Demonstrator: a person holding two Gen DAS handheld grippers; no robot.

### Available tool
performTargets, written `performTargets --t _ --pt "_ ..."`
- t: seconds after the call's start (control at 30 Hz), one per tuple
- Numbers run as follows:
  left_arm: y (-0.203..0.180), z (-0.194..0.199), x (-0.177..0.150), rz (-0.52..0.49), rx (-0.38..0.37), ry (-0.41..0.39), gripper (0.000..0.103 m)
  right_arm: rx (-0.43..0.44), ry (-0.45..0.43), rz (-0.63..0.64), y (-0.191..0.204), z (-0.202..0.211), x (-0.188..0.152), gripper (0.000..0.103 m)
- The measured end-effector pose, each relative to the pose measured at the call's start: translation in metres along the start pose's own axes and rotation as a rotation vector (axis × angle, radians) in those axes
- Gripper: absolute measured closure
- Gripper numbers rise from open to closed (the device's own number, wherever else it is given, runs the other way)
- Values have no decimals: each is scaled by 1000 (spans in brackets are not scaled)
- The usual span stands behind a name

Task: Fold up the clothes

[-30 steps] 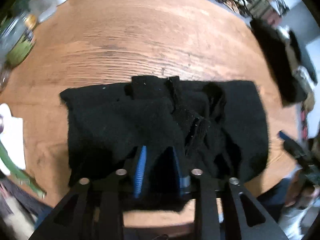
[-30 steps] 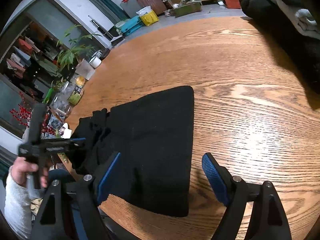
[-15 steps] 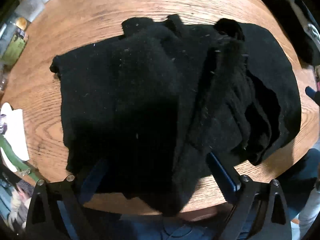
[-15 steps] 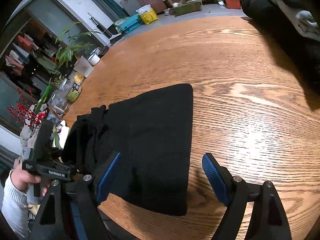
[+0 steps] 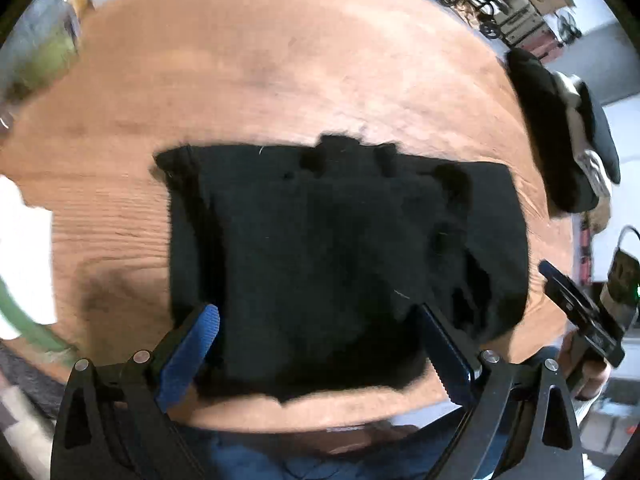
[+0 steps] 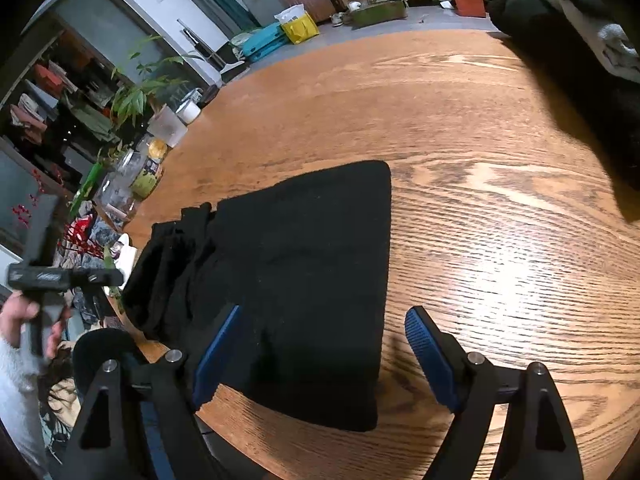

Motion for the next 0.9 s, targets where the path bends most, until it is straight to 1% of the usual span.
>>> performTargets --t 0.07,0.13,0.2,0.27,0.33,0.43,0.5,0.57,0.6,0.63,0.67,0.77,0.83,0.87,0.9 --pt "13 -19 -7 71 -15 58 5 -8 2 -6 -3 -1 0 17" --pt "12 -11 -8 59 -46 25 4 -9 1 -13 -7 0 2 17" --pt "11 6 -6 36 -64 -23 4 -2 -6 -17 -11 3 6 17" --pt "14 22 -3 26 -77 -67 4 23 -12 -40 -19 9 13 17" --pt "19 35 1 25 -85 -107 4 102 22 -87 -26 8 17 17" --pt "24 36 1 18 -104 -121 4 156 81 -161 -40 2 15 17" --pt "28 32 -1 12 -109 -119 4 141 118 -180 -50 -3 10 18" --pt "28 35 -7 -2 -134 -128 4 162 152 -201 -54 -10 5 25" --pt "27 36 -3 -6 -145 -130 4 173 168 -212 -56 -14 2 26" --pt "30 34 -4 -9 -154 -134 4 210 181 -220 -53 -17 2 30" --pt "32 34 -2 -17 -159 -136 4 237 186 -219 -49 -21 3 31" --pt "46 22 2 -3 -112 -129 4 289 212 -197 -35 -34 8 31" --pt "59 14 6 26 -112 -127 4 323 256 -195 -24 -48 8 29" --pt "64 10 7 40 -115 -125 4 315 273 -189 -21 -53 6 29" --pt "66 5 9 55 -130 -119 4 290 285 -175 -19 -59 4 29"
Point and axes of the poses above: each gripper's, at about its wrist camera, not at the fingertips, and z roughly against the way its jaws point, y to its left, x to its top, the point moved 10 cm from there along -z, roughly the way its jaws point, and after that the axes turned 5 degrees about x, right-handed, at the moved point
